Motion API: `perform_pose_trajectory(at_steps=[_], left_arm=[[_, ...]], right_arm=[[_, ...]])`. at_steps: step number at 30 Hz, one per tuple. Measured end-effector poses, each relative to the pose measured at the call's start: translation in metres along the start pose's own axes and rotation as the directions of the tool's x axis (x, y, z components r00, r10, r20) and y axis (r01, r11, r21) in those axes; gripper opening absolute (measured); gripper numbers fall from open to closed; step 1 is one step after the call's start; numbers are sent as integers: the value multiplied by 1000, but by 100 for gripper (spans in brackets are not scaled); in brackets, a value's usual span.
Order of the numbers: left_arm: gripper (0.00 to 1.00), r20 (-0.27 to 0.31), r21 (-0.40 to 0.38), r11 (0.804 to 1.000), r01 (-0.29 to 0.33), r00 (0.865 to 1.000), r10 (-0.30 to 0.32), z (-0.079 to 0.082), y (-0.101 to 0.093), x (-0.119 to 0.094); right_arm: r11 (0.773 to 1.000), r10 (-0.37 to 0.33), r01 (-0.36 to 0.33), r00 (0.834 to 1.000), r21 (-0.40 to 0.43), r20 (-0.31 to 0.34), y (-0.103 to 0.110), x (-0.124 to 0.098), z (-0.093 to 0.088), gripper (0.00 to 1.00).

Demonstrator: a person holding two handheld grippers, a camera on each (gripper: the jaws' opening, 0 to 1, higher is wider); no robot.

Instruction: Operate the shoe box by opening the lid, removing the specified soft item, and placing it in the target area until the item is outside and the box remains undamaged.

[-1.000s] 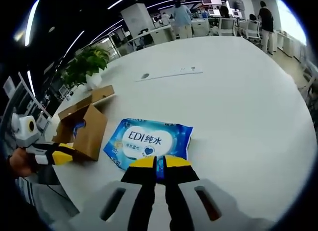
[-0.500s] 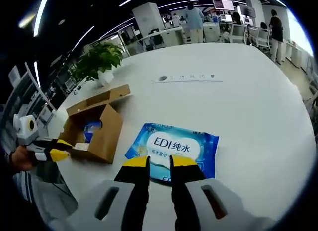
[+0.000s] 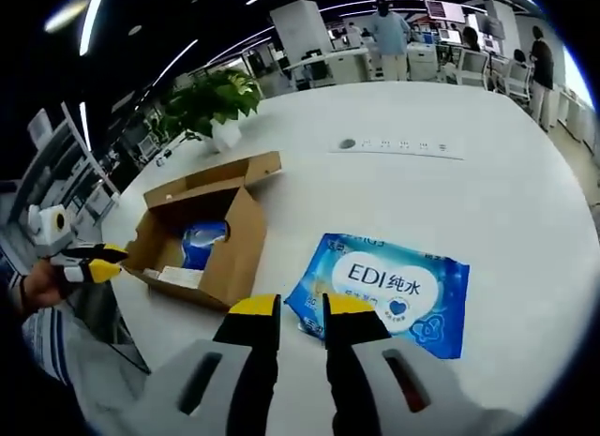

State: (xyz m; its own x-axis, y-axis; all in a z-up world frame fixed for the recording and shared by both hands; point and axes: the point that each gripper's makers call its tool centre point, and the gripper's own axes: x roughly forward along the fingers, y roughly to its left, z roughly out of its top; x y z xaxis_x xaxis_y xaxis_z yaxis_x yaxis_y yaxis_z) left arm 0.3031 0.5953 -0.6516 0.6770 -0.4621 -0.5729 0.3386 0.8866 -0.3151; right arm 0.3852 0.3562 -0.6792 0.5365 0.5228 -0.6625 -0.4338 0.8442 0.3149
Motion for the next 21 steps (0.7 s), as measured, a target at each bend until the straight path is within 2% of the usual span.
perform_pose_trajectory(at_steps=[9,21], left_arm=[[27,28,-35,998,-45,999,46,-2,32,-26],[28,48,-71,994,-81,995,84,-5,62,-43]], right_arm=[[998,46,-47,999,-43,-24,36,25,7,17],[992,94,-98,994,-85,-56,72,54,15,18]])
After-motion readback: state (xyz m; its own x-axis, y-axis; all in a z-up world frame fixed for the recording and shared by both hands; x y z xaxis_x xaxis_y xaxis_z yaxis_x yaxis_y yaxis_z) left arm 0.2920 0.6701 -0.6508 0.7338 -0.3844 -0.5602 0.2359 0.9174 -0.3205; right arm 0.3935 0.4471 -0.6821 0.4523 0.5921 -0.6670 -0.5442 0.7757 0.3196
